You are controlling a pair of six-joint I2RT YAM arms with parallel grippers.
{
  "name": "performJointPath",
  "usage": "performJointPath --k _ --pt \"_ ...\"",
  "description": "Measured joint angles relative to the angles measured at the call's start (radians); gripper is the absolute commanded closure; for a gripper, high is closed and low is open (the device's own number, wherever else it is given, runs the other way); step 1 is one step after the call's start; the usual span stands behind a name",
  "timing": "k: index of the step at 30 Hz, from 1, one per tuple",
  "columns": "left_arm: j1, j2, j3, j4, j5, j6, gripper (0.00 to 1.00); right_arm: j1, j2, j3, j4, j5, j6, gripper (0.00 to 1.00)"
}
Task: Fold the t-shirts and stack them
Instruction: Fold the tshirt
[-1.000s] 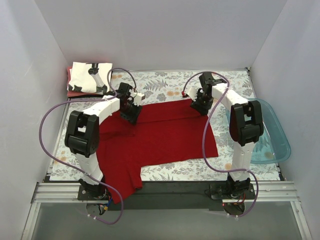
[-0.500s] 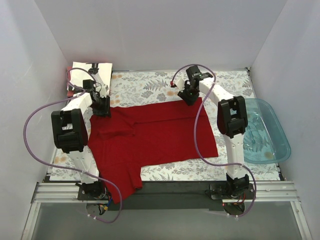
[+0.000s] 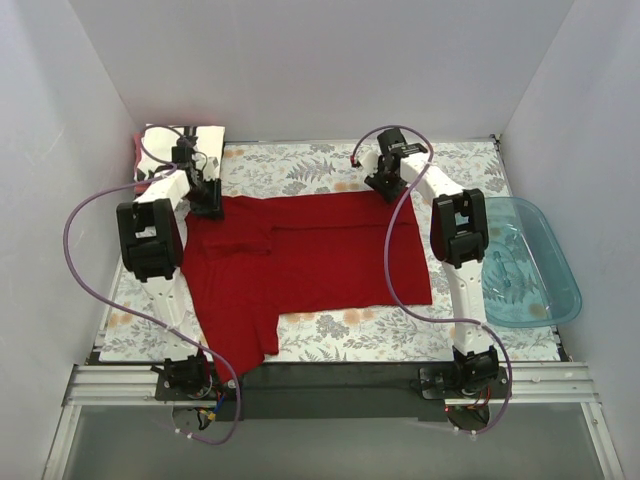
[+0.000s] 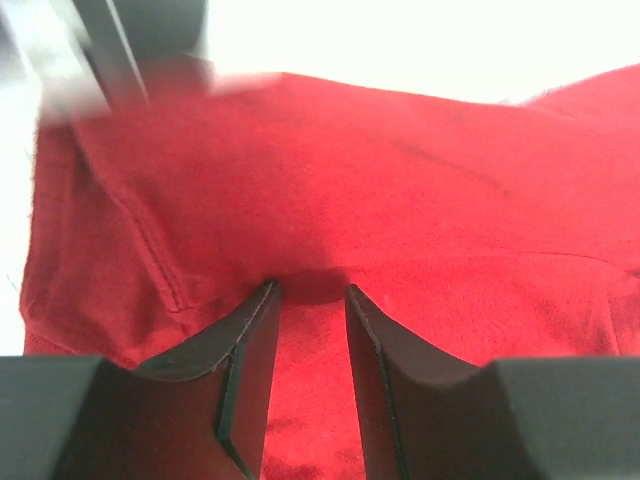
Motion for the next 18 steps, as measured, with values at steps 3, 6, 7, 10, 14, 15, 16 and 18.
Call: performJointPath --k 3,6,7,10,14,15,16,18 --pt "0.004 0.068 0.103 0.003 0.016 -0.007 0.68 -0.016 0.031 0.046 0.011 0.035 0.006 0.63" --pt "0.011 0.105 0.161 -0.001 0.049 -0.005 0.64 -0.023 0.062 0.097 0.023 0.067 0.018 0.60" --pt "0.012 0.117 0.181 -0.007 0.063 -0.001 0.62 -0.025 0.072 0.115 0.028 0.075 0.024 0.54" --pt "0.016 0.135 0.222 -0.027 0.120 0.027 0.56 -0.029 0.072 0.120 0.043 0.079 0.034 0.43" --pt "0.026 0.098 0.224 -0.072 0.225 0.080 0.35 -0.032 -0.022 0.004 0.049 0.026 0.032 0.24" --pt "0.027 0.077 0.223 -0.097 0.262 0.097 0.34 -0.031 -0.061 -0.036 0.031 0.011 0.028 0.21" --pt "0.029 0.045 0.222 -0.122 0.296 0.115 0.34 -0.029 -0.112 -0.077 0.018 -0.012 0.021 0.17" --pt "0.033 -0.039 0.207 -0.170 0.350 0.169 0.34 -0.018 -0.237 -0.165 -0.010 -0.056 0.003 0.13"
